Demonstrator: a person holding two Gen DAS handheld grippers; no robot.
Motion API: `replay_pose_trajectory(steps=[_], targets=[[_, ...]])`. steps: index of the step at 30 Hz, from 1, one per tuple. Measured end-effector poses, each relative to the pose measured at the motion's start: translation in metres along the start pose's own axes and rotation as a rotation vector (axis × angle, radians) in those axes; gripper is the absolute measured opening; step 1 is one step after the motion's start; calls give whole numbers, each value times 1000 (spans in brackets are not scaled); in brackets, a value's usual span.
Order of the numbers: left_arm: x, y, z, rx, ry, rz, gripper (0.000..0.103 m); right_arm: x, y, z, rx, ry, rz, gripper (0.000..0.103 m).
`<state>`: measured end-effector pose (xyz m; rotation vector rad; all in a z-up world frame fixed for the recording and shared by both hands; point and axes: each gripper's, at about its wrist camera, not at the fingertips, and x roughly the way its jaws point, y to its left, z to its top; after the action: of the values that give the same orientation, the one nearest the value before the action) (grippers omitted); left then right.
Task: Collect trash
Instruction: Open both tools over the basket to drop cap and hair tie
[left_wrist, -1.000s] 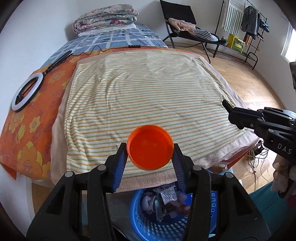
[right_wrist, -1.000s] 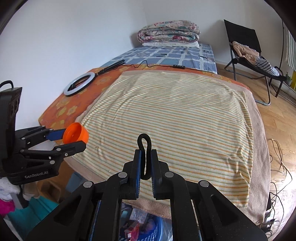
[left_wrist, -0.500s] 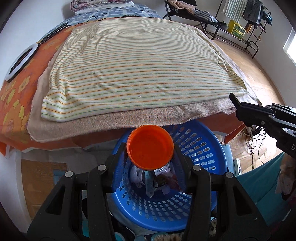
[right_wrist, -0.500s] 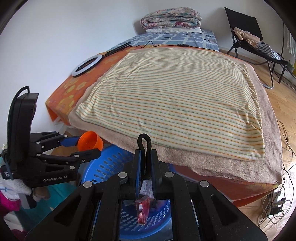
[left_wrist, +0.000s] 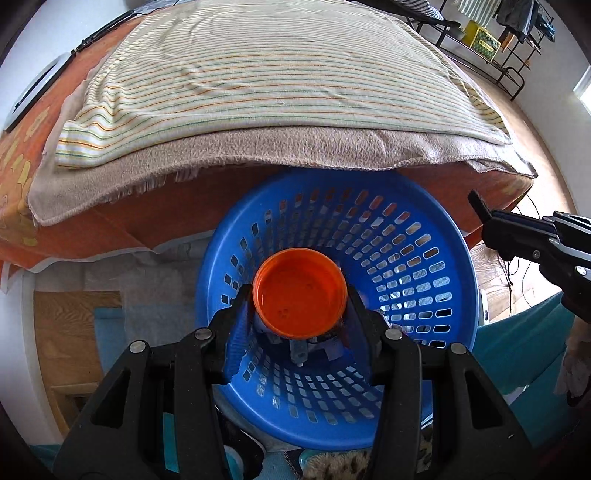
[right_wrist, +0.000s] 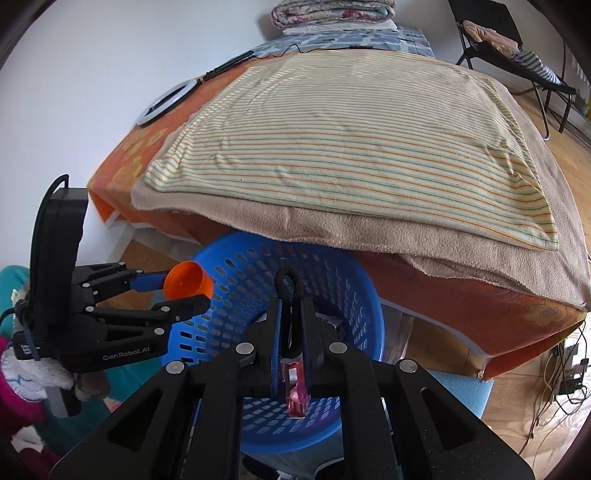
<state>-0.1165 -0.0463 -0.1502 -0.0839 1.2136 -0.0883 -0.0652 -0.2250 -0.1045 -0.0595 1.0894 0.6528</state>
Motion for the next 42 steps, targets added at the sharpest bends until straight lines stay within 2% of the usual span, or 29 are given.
replay_pose_trajectory(steps=[19, 21, 23, 25, 27, 30, 35, 38, 40, 42], targets=[[17, -2, -2, 13, 48, 22, 49, 29, 1, -16, -11, 86, -34, 8], [20, -1, -2, 12, 55, 26, 49, 31, 1, -17, -9, 96, -39, 15], [21, -1, -2, 11, 62, 30, 49, 31, 1, -17, -7, 98, -44, 31], [23, -1, -3, 9, 67, 34, 50, 30, 0, -17, -6, 93, -48, 37], [23, -1, -3, 6, 67, 34, 60, 29, 0, -16, -6, 90, -56, 38], [21, -1, -3, 5, 55, 39, 63, 29, -2, -16, 0, 90, -66, 50], [20, 1, -2, -3, 58, 43, 63, 27, -4, -16, 6, 88, -73, 53], [18, 2, -1, -5, 55, 45, 63, 27, -5, -16, 11, 89, -79, 61], [16, 3, 0, -9, 51, 46, 64, 26, -5, -16, 14, 86, -79, 62], [14, 3, 1, -13, 43, 48, 70, 25, -6, -15, 17, 86, -84, 62]])
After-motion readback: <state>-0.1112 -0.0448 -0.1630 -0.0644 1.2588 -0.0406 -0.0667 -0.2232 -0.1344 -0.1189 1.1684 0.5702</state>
